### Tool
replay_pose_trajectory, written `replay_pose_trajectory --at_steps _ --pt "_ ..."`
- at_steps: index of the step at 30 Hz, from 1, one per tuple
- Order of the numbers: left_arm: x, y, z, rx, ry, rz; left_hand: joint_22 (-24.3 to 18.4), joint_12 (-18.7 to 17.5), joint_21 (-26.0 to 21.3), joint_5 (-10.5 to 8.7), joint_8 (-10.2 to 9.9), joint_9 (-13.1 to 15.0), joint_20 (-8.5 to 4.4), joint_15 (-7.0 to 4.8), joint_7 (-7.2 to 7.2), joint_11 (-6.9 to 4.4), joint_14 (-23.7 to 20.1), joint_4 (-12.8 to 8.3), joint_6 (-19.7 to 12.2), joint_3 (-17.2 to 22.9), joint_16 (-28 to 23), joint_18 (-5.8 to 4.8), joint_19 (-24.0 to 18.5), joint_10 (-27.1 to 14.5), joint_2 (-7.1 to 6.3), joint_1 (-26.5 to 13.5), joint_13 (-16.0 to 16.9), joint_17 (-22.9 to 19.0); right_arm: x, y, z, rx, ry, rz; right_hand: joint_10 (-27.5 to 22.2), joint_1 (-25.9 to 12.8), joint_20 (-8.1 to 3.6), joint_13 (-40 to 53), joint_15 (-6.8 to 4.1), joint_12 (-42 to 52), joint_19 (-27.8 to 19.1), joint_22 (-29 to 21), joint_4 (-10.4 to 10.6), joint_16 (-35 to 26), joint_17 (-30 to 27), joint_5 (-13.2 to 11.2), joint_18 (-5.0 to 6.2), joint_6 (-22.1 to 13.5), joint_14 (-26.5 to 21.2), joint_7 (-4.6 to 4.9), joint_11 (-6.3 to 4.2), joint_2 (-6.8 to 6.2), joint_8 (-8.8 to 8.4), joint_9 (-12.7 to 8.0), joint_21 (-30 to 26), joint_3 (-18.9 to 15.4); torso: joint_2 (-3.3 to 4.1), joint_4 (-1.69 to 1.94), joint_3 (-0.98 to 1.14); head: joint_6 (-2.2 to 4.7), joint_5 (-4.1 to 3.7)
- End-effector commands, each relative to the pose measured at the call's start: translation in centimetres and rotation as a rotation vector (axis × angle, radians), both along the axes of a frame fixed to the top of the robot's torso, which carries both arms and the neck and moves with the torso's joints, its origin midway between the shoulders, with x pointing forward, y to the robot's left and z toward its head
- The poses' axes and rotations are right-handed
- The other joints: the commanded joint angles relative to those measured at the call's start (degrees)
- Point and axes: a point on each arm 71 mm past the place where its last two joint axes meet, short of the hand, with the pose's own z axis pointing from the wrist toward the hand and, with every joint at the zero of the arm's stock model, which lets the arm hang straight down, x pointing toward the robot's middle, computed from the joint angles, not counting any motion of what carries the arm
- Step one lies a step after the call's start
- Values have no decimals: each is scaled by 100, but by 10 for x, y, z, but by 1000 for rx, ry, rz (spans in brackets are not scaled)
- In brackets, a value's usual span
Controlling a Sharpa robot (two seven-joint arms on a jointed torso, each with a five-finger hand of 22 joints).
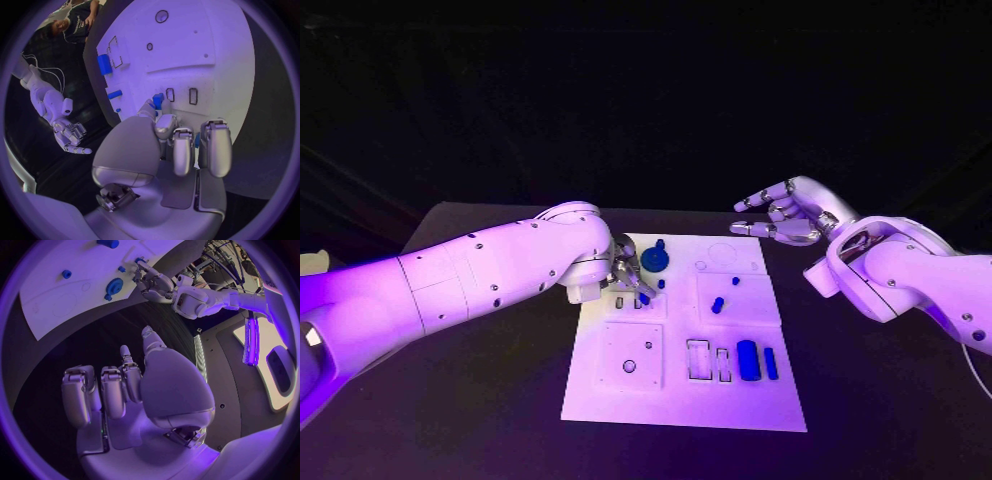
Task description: Assemble the parts on the task board
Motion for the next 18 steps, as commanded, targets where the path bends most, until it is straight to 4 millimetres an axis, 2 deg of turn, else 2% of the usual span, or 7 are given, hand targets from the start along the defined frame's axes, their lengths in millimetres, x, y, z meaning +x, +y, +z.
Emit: replay_pose_trajectory --at_steps 1,4,5,7,10,11,18 --pt "-2 0 -4 12 17 -15 616 -58 7 214 -64 15 -31 -6 12 -3 603 -300 -30 658 18 -82 277 -8 -44 197 -13 1508 0 2 -1 -6 7 15 141 0 3 965 -13 5 420 1178 4 -36 1304 38 0 25 550 -3 -32 74 39 6 -31 -44 2 2 -1 -6 0" --pt "-3 0 -4 6 12 -10 619 -78 3 336 -82 66 -6 25 33 8 603 -286 -26 1227 18 -82 276 14 -285 101 -18 1508 0 2 -1 -6 6 16 141 0 3 965 -13 5 420 1178 4 -36 1304 38 0 25 550 -3 -32 74 39 6 -31 -44 1 2 0 -7 7" --pt "-3 0 -4 2 9 -8 616 -91 -3 342 -68 121 -5 54 56 12 603 -246 2 1656 18 -79 274 31 -436 -51 -24 1508 0 2 -1 -7 5 17 141 0 3 965 -13 5 420 1178 4 -36 1304 38 0 25 550 -3 -32 74 39 6 -31 -44 2 3 2 -7 8" --pt "-3 0 -3 -9 1 -1 622 -98 -4 355 -51 191 26 45 53 -2 603 -299 -6 2113 18 -85 276 49 -631 -181 -24 1508 0 2 -1 -7 4 18 141 0 3 965 -13 5 420 1178 4 -36 1304 38 0 25 550 -3 -32 74 39 6 -31 -44 1 2 -1 -12 7" --pt "-4 0 -1 -25 -13 8 637 -92 1 416 -25 268 13 38 56 25 603 -402 -12 2511 18 -83 281 72 -829 -312 -9 1508 0 2 -1 -7 3 18 141 0 3 965 -13 5 420 1178 4 -36 1304 38 0 25 550 -3 -32 74 39 6 -31 -44 1 4 -1 -12 9" --pt "-4 0 -1 -31 -19 12 642 -87 0 457 -12 314 19 47 47 26 603 -465 -17 2719 18 -85 282 91 -957 -420 0 1508 0 2 -1 -6 3 18 141 0 3 965 -13 5 420 1178 4 -36 1304 38 0 25 550 -3 -32 74 39 6 -31 -44 1 5 -2 -14 9" --pt "-8 4 3 -70 -58 39 688 -59 21 671 27 425 13 30 48 24 603 -663 32 3151 18 -92 300 149 -1147 -622 41 1508 0 2 -1 -6 1 14 141 0 3 965 -13 5 420 1178 4 -36 1304 38 0 25 550 -3 -32 74 39 6 -31 -44 -1 8 0 -22 17"
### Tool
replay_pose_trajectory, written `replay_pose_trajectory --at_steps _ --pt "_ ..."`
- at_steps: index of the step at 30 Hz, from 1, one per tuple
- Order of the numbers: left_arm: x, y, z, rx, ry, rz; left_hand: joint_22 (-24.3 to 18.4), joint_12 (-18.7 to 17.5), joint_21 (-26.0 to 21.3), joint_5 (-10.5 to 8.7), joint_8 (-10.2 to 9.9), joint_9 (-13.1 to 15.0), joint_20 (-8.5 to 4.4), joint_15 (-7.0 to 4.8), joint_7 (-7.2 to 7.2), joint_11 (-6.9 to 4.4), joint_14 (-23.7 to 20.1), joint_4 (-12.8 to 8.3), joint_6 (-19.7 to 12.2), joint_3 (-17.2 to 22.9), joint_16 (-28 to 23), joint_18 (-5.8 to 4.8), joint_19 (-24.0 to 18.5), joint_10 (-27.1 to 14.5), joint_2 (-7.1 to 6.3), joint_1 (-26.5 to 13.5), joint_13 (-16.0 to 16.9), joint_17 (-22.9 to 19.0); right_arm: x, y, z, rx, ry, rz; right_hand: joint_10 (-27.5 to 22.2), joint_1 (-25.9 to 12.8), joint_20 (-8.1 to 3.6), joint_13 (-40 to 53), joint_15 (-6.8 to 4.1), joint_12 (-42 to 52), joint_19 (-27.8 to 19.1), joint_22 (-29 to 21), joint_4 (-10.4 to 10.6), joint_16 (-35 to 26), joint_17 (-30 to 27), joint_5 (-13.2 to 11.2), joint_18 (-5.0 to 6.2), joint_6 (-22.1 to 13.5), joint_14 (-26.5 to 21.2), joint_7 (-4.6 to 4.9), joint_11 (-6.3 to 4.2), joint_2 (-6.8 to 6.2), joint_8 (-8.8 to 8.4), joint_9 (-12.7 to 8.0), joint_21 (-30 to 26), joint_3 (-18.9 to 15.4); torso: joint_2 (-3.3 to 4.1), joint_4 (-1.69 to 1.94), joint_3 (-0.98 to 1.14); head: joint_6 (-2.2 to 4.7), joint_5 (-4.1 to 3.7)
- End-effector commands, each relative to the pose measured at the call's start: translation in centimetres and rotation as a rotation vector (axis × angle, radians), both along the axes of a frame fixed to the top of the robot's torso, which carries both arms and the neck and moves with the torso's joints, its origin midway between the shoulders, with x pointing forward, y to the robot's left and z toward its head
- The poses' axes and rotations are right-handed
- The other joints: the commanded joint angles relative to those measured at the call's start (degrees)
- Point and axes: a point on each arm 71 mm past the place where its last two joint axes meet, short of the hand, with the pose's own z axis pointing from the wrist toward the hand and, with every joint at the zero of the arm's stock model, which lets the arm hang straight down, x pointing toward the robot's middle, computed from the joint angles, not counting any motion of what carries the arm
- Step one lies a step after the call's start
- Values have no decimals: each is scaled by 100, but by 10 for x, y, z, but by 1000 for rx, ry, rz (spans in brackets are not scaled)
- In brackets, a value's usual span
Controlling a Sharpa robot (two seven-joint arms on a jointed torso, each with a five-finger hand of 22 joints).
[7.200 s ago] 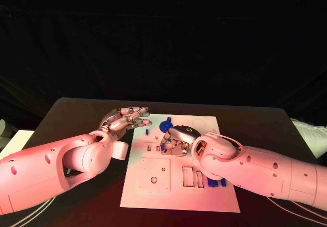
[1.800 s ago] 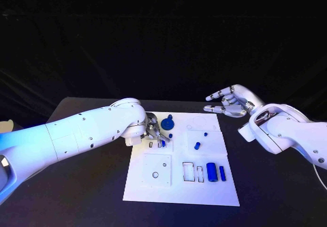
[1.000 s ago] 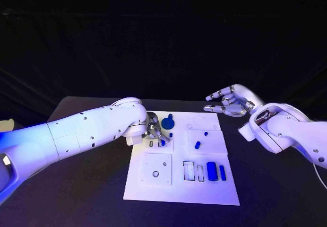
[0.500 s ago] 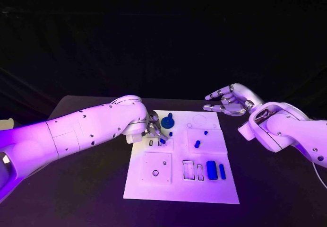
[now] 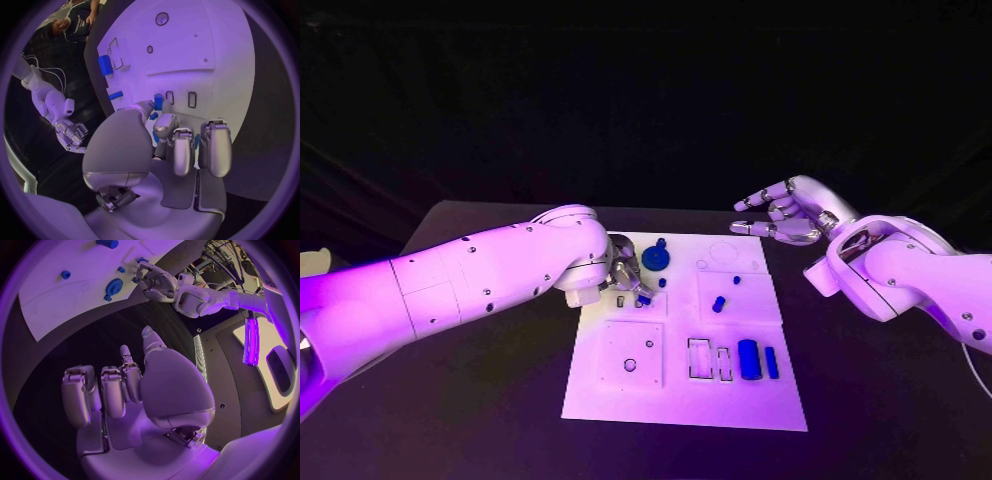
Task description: Assemble the parts on the task board
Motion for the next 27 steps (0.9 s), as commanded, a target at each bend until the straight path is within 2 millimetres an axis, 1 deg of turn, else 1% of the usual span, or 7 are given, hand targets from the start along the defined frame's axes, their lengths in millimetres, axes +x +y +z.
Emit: replay_pose_trajectory --at_steps 1,5,7,9,13,19,27 --pt "-1 0 4 -48 -42 31 699 31 26 44 31 15 12 28 -7 1 604 -990 48 1036 18 -94 304 52 -40 -49 19 1506 0 1 0 -6 0 10 141 0 3 962 -13 5 420 1179 5 -36 1306 38 1 25 550 -3 -32 74 39 7 -31 -44 -2 2 -3 -10 6" --pt "-3 3 4 -60 -55 44 735 56 46 95 29 33 8 25 -7 -2 604 -1055 68 1117 18 -101 318 80 -90 -84 48 1506 0 0 0 -6 -1 9 141 0 3 962 -13 5 420 1179 5 -36 1306 38 1 25 550 -3 -32 74 39 7 -31 -44 -3 7 -1 -15 9" --pt "-4 4 4 -63 -62 47 748 62 54 122 26 40 7 24 -7 -3 604 -1081 78 1150 18 -104 323 89 -110 -103 56 1506 0 0 0 -6 -1 9 141 0 3 962 -13 5 420 1179 5 -36 1306 38 1 25 550 -3 -32 74 39 7 -31 -44 -4 3 1 -8 14" --pt "-5 5 4 -61 -71 49 766 75 64 157 24 48 5 23 -6 -4 604 -1112 90 1182 18 -108 330 103 -135 -123 71 1506 0 0 -1 -6 -1 9 141 0 3 962 -13 5 420 1179 5 -36 1306 38 1 25 550 -3 -32 74 39 7 -31 -44 -6 4 -3 -7 14" --pt "-6 7 3 -45 -93 45 809 93 89 194 21 56 4 21 -7 -6 604 -1148 108 1217 18 -117 345 121 -161 -143 90 1506 0 0 -1 -6 -1 9 142 2 0 961 -15 5 419 1176 5 -37 1304 49 1 28 550 -4 -34 84 39 7 -33 -53 -3 4 -3 -15 28" --pt "-7 9 2 -13 -117 34 829 99 100 205 20 60 3 20 -8 -7 604 -1161 116 1231 18 -121 353 129 -168 -151 96 1506 0 0 -1 -6 -1 9 142 2 0 961 -15 5 419 1176 5 -37 1304 49 1 28 550 -4 -34 84 39 7 -33 -53 -1 1 -2 -28 48" --pt "-9 10 -3 44 -90 -7 852 89 114 238 17 66 1 18 -8 -9 604 -1185 129 1262 18 -126 361 133 -176 -170 85 1506 0 -1 -1 -2 3 8 142 2 0 961 -15 5 419 1176 5 -37 1304 49 1 28 550 -4 -34 84 39 7 -33 -53 1 -7 -2 -33 69"
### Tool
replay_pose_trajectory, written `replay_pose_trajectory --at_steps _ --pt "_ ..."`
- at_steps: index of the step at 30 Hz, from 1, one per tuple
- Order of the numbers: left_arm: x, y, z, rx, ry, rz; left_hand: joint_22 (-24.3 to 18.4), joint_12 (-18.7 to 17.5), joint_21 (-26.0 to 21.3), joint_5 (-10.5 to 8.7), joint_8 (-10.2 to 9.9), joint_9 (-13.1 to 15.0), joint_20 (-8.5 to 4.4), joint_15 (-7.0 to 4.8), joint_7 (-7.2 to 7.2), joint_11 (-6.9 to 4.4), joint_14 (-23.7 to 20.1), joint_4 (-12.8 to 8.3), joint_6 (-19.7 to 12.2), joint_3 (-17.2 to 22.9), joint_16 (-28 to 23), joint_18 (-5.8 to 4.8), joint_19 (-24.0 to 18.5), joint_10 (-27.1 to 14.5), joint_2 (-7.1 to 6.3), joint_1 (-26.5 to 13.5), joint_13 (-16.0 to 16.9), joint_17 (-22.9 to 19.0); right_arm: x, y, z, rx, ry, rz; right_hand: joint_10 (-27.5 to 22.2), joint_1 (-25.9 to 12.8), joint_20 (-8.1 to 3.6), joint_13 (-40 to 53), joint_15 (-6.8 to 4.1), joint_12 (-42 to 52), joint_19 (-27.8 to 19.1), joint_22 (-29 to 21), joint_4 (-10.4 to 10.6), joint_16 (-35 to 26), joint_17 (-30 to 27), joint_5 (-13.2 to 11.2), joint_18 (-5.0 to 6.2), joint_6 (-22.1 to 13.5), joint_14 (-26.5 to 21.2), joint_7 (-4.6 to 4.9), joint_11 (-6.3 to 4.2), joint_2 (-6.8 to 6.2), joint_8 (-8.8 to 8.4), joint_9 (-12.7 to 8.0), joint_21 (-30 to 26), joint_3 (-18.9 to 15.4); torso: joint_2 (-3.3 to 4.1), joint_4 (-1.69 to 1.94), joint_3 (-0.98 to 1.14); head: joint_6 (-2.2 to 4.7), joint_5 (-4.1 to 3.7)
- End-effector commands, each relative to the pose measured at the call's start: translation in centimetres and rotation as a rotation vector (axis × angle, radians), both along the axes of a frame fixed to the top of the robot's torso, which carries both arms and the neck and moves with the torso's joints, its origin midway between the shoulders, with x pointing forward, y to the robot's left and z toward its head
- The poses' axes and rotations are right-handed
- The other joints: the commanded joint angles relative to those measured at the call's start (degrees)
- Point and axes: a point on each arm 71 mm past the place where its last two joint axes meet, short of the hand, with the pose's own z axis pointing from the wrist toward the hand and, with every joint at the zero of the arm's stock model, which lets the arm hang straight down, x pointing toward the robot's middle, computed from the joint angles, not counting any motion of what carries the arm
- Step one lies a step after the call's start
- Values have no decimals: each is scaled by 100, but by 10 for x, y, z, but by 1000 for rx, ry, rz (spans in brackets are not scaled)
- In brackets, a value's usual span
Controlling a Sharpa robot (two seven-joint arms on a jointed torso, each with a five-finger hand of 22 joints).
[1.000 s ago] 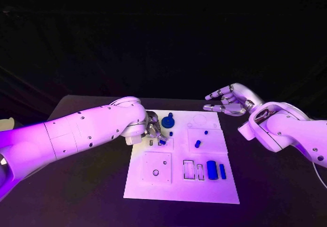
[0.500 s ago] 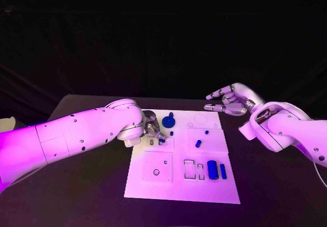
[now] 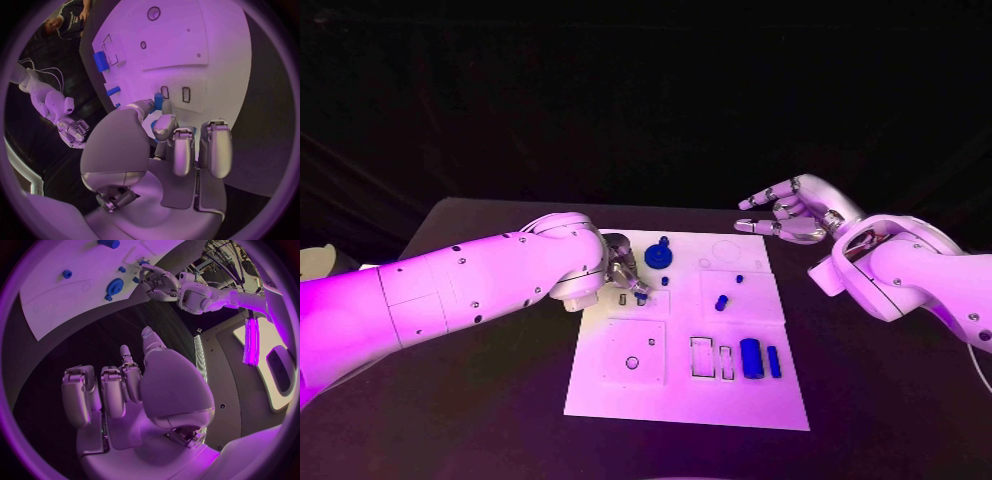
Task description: Assemble the parts on the task board
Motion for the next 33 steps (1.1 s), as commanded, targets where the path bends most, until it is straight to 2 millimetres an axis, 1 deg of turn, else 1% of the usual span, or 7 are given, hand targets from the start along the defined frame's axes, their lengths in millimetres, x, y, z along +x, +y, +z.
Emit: replay_pose_trajectory --at_steps 1,7,16,24,31,33 --pt "-1 0 -2 53 7 -41 852 4 31 32 18 7 1 17 -15 -7 603 -976 74 1025 18 -35 361 50 -21 -12 -11 1508 0 1 0 -1 3 12 141 2 0 961 -15 5 419 1178 -11 -37 1300 17 1 28 550 -4 -34 37 39 8 -33 -37 3 -6 2 0 21" --pt "-1 1 -4 75 25 -55 855 7 33 45 17 10 0 17 -15 -6 603 -983 77 1035 18 -36 363 53 -25 -21 -8 1508 0 1 0 0 3 12 141 2 0 961 -15 5 419 1178 -11 -37 1300 17 1 28 550 -4 -34 37 39 8 -33 -37 6 -5 -2 -14 21" --pt "-2 0 -6 91 40 -67 854 5 32 56 16 11 0 17 -15 -6 603 -988 80 1042 18 -35 362 53 -27 -28 -10 1508 0 1 -1 0 3 14 141 2 0 961 -15 5 419 1178 -11 -37 1300 17 1 28 550 -4 -34 37 39 8 -33 -37 3 -6 -2 -32 22" --pt "-1 0 -8 98 47 -70 843 6 25 64 15 13 0 17 -14 -6 603 -991 82 1047 18 -33 359 55 -28 -35 -9 1508 0 2 0 0 3 16 141 2 0 961 -15 5 419 1178 -11 -37 1300 17 1 28 550 -4 -34 37 39 8 -33 -37 1 -4 2 -30 30" --pt "-1 -2 -10 103 54 -73 832 18 18 74 14 17 -1 18 -14 -5 603 -990 85 1056 18 -30 355 64 -21 -55 4 1508 -1 2 0 1 2 17 141 2 0 961 -15 5 419 1178 -11 -37 1300 17 1 28 550 -4 -34 37 39 8 -33 -37 9 -14 -3 -34 35" --pt "-1 -2 -11 106 57 -74 835 20 20 77 14 19 -1 18 -14 -4 603 -988 86 1060 18 -31 356 66 -16 -67 6 1508 -1 2 0 1 3 17 141 2 0 961 -15 5 419 1178 -11 -37 1300 17 1 28 550 -4 -34 37 39 8 -33 -37 7 -11 0 -39 25"
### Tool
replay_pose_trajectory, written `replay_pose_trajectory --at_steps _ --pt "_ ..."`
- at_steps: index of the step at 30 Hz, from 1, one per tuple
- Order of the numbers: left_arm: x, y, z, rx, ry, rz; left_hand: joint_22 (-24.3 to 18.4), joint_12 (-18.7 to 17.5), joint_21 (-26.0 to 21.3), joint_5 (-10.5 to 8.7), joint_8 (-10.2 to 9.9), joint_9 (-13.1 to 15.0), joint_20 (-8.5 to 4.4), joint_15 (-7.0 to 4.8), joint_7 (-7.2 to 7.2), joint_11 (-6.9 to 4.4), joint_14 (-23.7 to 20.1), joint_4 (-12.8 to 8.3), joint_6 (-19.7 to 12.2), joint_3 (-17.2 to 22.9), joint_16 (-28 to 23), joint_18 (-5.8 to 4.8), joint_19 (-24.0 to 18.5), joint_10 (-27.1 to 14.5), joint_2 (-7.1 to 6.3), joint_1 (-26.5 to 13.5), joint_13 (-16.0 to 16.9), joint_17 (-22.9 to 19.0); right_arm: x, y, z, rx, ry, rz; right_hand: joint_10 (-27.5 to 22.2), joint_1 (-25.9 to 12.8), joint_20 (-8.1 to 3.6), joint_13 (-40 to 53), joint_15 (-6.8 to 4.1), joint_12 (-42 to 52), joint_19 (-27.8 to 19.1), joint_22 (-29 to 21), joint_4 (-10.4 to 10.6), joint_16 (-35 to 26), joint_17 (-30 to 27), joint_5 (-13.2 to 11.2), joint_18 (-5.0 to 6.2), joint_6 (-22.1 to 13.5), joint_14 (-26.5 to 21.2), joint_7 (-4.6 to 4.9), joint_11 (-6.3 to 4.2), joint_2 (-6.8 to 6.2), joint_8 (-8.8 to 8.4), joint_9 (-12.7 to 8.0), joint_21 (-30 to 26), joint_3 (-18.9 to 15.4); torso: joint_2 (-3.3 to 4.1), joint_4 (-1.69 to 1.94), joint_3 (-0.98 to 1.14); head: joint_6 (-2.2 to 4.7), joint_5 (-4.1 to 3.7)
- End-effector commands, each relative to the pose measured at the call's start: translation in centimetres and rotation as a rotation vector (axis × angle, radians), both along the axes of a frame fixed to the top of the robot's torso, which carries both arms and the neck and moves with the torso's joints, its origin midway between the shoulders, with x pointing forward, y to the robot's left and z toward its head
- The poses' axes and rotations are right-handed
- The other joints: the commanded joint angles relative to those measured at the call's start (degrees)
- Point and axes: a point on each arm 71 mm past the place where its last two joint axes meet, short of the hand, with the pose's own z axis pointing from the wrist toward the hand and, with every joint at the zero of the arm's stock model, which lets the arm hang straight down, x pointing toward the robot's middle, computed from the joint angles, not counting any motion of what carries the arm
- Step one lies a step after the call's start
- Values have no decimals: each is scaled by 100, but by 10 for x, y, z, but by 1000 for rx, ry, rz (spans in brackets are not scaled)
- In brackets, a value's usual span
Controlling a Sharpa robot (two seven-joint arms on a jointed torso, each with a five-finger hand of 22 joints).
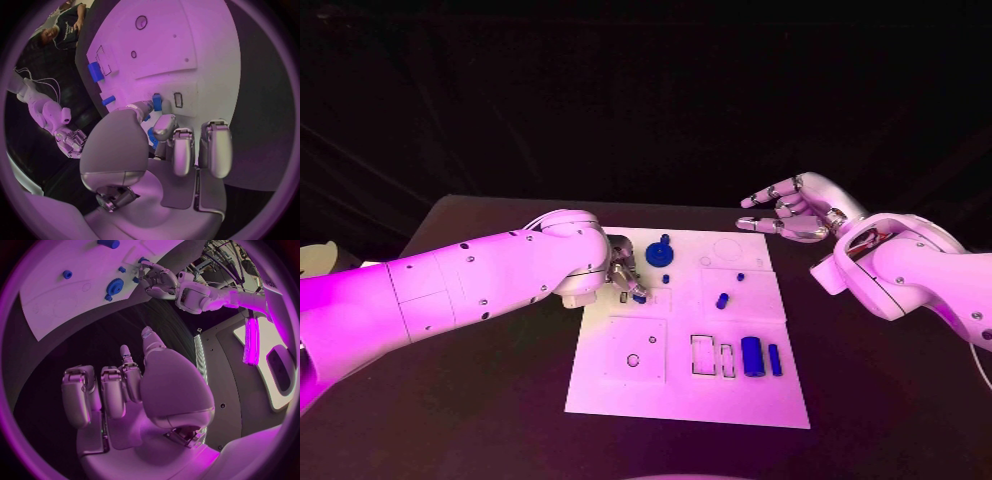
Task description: Assemble the parts on the task board
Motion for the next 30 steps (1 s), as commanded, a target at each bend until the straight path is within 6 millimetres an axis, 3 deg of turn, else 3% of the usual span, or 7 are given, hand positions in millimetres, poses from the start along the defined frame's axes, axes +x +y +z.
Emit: replay_pose_trajectory --at_steps 1,6,11,24,30 --pt "-3 -1 -6 30 31 -20 830 21 19 43 32 -9 -1 18 -26 14 604 -954 36 999 18 -31 355 50 51 -15 10 1509 -1 1 0 -3 1 16 142 2 0 963 -15 5 419 1175 -11 -37 1302 17 1 28 550 -4 -34 37 39 9 -33 -38 2 -2 1 -8 -7" --pt "0 -1 -8 28 41 -14 814 65 7 36 32 10 -4 18 -47 3 604 -936 52 961 18 -26 349 84 44 -136 54 1509 -1 1 0 -3 2 17 140 0 -2 961 -17 1 417 1172 -10 -39 1300 21 1 28 549 -5 -35 39 37 9 -34 -49 -3 4 5 -19 -3" --pt "1 -2 -10 35 54 -19 838 147 18 8 25 29 -29 -20 -126 -48 604 -853 150 675 18 -30 357 134 41 -425 139 1509 -1 0 0 -4 4 15 139 -1 -3 960 -18 0 417 1172 -9 -39 1300 26 1 28 549 -5 -36 42 36 8 -35 -60 -1 0 2 -21 11" --pt "2 -5 -11 46 70 -33 909 272 53 3 21 62 -74 -64 -187 -99 604 -560 353 -18 18 -45 381 202 189 -958 278 1509 -2 -2 0 -6 4 9 145 15 -7 964 -21 10 422 1180 -17 -33 1311 67 -1 28 552 -7 -38 53 32 7 -30 -74 -1 3 5 -30 4" --pt "2 -7 -12 47 71 -37 949 306 77 8 32 77 -79 -70 -202 -109 604 -526 385 -115 18 -54 396 224 221 -1008 315 1509 -3 -3 0 -6 5 9 145 15 -7 964 -21 10 422 1180 -17 -33 1311 67 -1 28 552 -7 -38 53 32 7 -30 -74 0 0 5 -40 4"
